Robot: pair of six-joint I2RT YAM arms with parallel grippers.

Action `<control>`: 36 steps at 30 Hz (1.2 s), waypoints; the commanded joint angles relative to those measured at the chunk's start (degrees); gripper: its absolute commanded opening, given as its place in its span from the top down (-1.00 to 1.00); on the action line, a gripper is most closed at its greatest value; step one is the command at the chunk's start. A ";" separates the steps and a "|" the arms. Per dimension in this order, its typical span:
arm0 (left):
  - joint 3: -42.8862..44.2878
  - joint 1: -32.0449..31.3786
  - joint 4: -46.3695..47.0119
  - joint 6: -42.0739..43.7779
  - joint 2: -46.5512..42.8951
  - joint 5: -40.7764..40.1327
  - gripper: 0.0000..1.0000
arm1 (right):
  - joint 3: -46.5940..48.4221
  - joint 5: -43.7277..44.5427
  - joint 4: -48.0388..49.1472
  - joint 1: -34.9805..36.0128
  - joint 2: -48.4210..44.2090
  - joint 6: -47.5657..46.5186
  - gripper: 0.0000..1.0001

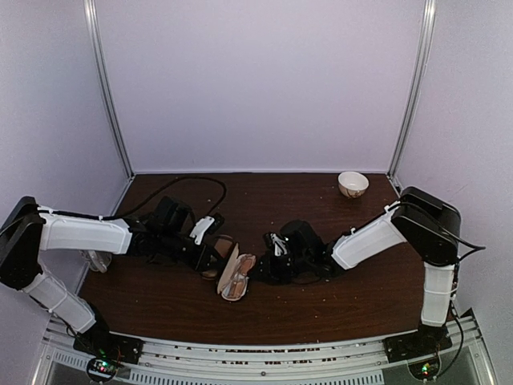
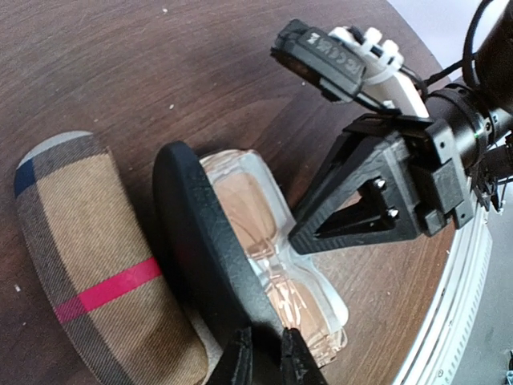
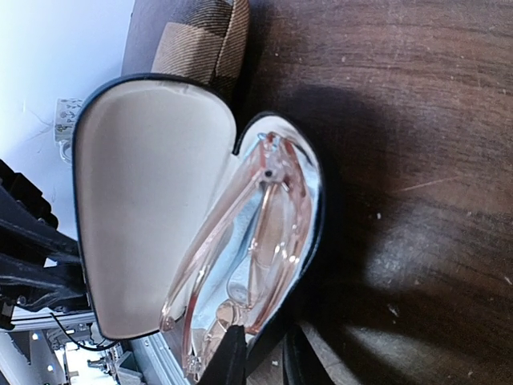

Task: Organize the sunglasses
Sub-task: Close the case with sunglasses at the center of the board.

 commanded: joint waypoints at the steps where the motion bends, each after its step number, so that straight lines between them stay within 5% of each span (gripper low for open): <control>1: 0.75 -1.33 3.07 -0.62 2.92 1.39 0.71 | 0.96 -0.26 4.04 0.94 0.83 -0.65 0.70; 27: 4.15 -4.91 6.79 -2.01 10.82 4.04 0.69 | 1.50 0.85 0.81 0.74 -1.43 -2.49 0.71; 36: 4.73 -4.91 3.52 -1.06 6.25 0.75 0.39 | -0.38 4.79 -10.11 -1.02 -9.53 -9.54 0.51</control>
